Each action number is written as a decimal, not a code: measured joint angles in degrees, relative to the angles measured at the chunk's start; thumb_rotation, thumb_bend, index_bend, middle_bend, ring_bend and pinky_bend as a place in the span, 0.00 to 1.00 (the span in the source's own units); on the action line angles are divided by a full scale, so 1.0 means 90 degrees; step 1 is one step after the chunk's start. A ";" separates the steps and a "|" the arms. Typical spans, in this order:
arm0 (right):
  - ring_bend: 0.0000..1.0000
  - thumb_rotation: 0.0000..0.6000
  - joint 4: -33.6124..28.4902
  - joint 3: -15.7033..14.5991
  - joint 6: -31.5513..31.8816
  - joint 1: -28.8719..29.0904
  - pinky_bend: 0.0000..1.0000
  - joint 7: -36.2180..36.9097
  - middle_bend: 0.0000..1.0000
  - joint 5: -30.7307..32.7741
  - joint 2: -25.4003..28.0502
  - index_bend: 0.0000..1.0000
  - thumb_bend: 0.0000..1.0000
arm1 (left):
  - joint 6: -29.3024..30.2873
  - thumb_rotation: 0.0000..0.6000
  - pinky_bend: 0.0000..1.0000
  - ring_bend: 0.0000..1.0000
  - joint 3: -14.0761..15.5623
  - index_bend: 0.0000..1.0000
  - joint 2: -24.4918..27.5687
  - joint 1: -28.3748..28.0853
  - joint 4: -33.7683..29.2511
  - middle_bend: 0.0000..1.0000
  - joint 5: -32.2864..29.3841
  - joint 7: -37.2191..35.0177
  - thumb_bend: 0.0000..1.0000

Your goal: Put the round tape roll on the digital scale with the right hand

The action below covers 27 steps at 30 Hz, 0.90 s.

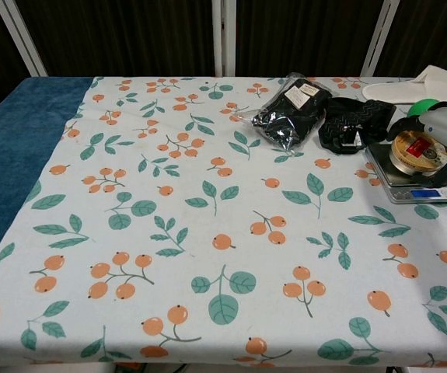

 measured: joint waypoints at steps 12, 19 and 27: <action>0.00 1.00 -0.0163 0.0004 -0.0095 -0.0088 0.00 0.0596 0.04 -0.0240 0.0259 0.00 0.17 | 0.0034 1.00 0.03 0.00 -0.0010 0.16 0.0000 0.0004 -0.0007 0.08 0.0031 -0.0008 0.10; 0.00 1.00 -0.0799 -0.0162 0.0949 -0.0590 0.00 0.1019 0.04 -0.0970 0.0800 0.00 0.17 | 0.0071 1.00 0.03 0.00 -0.0016 0.16 0.0021 0.0017 -0.0034 0.08 0.0048 -0.0003 0.10; 0.00 1.00 -0.1172 -0.0756 0.3048 -0.2091 0.00 0.1959 0.00 -0.1968 0.1623 0.00 0.15 | 0.0002 1.00 0.03 0.00 -0.0049 0.16 0.0090 -0.0055 -0.0167 0.08 0.0077 0.0090 0.10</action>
